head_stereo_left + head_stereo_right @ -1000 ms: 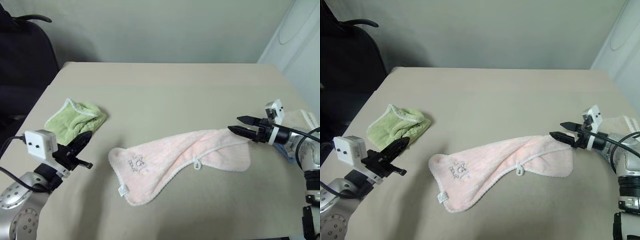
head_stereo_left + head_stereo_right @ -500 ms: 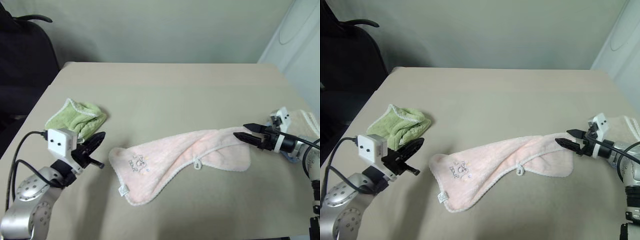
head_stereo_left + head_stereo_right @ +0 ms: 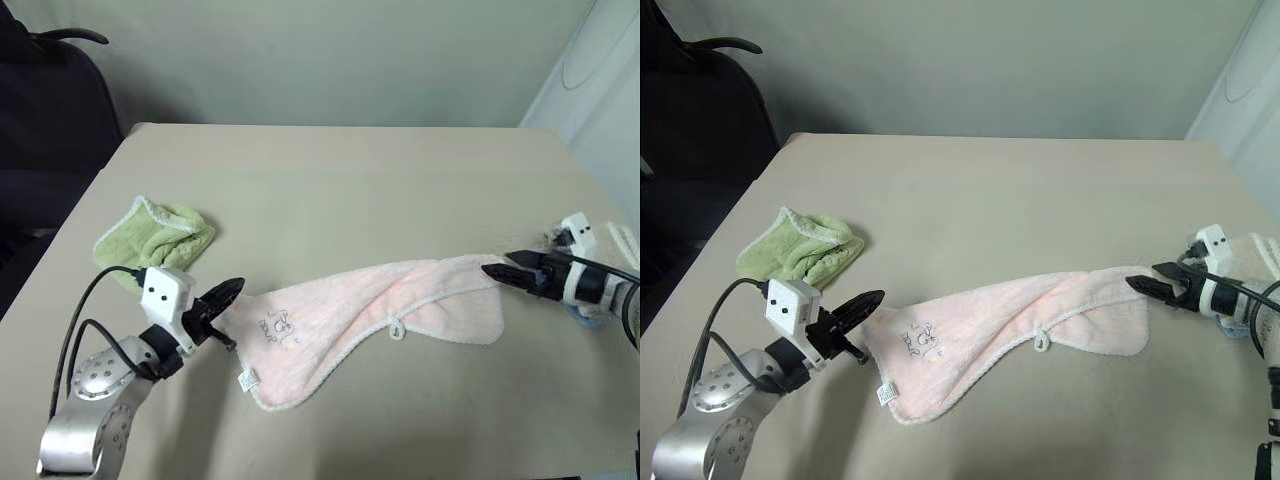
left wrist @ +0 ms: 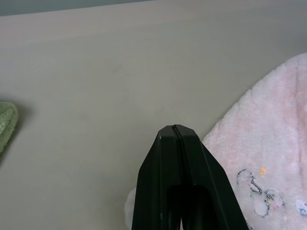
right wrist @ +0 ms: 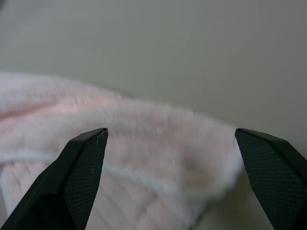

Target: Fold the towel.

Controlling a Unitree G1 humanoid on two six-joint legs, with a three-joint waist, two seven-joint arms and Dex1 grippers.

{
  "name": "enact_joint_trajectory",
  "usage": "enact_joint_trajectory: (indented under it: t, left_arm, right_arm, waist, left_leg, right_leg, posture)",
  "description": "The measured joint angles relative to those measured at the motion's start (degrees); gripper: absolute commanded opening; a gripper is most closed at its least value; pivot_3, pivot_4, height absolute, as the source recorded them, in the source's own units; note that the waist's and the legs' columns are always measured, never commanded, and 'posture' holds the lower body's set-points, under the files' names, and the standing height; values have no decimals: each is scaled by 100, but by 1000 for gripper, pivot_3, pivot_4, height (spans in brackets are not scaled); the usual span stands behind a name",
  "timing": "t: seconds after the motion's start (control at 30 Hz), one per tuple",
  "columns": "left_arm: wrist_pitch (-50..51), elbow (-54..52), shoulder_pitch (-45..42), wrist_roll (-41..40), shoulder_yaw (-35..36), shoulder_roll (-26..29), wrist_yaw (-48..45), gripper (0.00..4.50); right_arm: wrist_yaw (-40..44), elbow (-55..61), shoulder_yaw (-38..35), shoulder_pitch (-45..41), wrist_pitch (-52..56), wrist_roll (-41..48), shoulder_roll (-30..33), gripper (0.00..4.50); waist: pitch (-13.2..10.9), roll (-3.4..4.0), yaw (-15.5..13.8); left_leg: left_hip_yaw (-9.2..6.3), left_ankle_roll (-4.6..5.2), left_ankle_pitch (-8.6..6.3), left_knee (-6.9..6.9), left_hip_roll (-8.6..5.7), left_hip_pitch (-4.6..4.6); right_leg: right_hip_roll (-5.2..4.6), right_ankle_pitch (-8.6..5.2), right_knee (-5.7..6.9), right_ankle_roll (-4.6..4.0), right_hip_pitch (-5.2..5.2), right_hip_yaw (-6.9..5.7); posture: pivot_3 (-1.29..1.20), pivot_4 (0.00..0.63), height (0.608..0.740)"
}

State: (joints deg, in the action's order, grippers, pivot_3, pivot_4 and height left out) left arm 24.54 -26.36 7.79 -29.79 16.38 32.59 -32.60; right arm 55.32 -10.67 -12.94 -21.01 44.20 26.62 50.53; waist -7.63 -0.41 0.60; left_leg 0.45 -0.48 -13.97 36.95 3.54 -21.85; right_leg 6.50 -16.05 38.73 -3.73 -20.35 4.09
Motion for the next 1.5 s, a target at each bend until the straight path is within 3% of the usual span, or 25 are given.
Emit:
enact_joint_trajectory:
  t: [0.2, 0.47, 0.73, 1.0, 1.27, 1.5]
  left_arm:
    - [-174, 7, -49, 191, -400, 21, -223, 0]
    - [-793, 58, 233, 927, -977, 727, -1056, 0]
    - [-947, 192, 265, 990, -988, 666, -1203, 0]
    - [-949, 151, 264, 864, -973, 783, -1484, 0]
    - [-948, 87, 255, 843, -967, 1117, -1932, 0]
    - [-922, 45, 197, 828, -983, 1115, -1964, 0]
  right_arm:
    - [-229, -25, 16, 0, 200, -112, 49, 4485]
    - [-371, -281, 268, -211, 45, -390, 37, 4485]
    - [-191, -673, 743, -261, -2771, -1546, 391, 4485]
    - [-125, -2104, 1538, -903, -6071, -2997, 696, 4485]
    - [-67, -2998, 1935, -1317, -7564, -3591, 768, 4485]
    - [-13, -3296, 2053, -1315, -8084, -3767, 863, 4485]
  waist:
    - [0, 0, 3]
    - [0, 0, 3]
    - [0, 1, -8]
    - [0, 1, 14]
    - [0, 1, 1]
    - [0, 1, 43]
  left_leg:
    - [0, 0, 0, 0, -3, 2]
    - [0, 4, -3, -1, -3, 2]
    - [0, 7, -8, 0, -3, 1]
    - [0, 9, -10, 0, -3, 3]
    - [0, 13, -13, -1, -1, 1]
    - [0, 14, -13, -4, -1, 2]
  right_leg:
    - [0, -1, 4, 2, -1, 5]
    - [1, -2, 8, 1, -5, 9]
    - [1, -2, 9, 0, -4, 11]
    - [1, -1, 16, -2, -7, 12]
    - [1, -1, 18, -2, -7, 21]
    - [1, -2, 18, -5, -7, 24]
  posture:
    - [0, 150, 740]
    - [0, 150, 740]
    - [0, 150, 740]
    - [0, 150, 740]
    - [0, 150, 740]
    - [0, 150, 740]
